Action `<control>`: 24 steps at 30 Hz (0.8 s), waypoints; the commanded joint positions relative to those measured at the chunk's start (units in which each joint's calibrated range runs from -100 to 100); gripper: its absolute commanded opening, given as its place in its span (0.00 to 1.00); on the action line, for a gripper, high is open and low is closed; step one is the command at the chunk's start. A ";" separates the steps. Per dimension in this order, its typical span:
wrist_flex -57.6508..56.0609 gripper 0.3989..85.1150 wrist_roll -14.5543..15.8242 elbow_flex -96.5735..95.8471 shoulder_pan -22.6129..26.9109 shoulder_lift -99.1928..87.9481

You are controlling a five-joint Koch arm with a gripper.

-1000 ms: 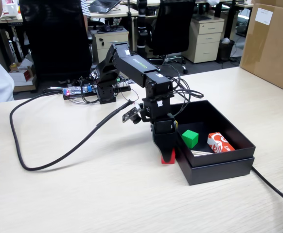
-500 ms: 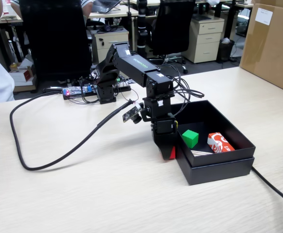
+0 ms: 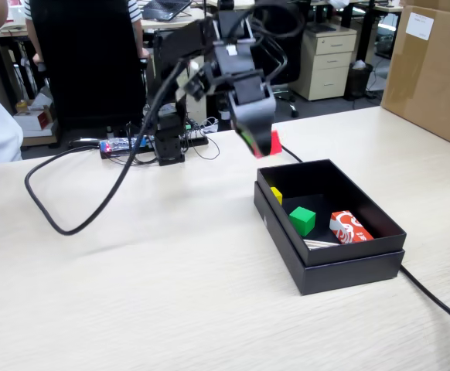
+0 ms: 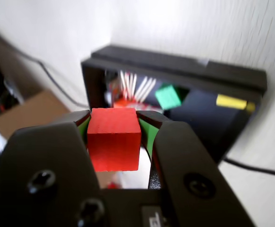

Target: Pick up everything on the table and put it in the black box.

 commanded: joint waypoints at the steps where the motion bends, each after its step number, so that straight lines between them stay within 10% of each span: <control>1: 0.00 0.01 -0.49 0.44 2.05 -3.05; 9: 2.68 0.02 -0.68 0.26 6.25 11.75; 24: 4.40 0.37 -1.56 -1.56 7.47 34.01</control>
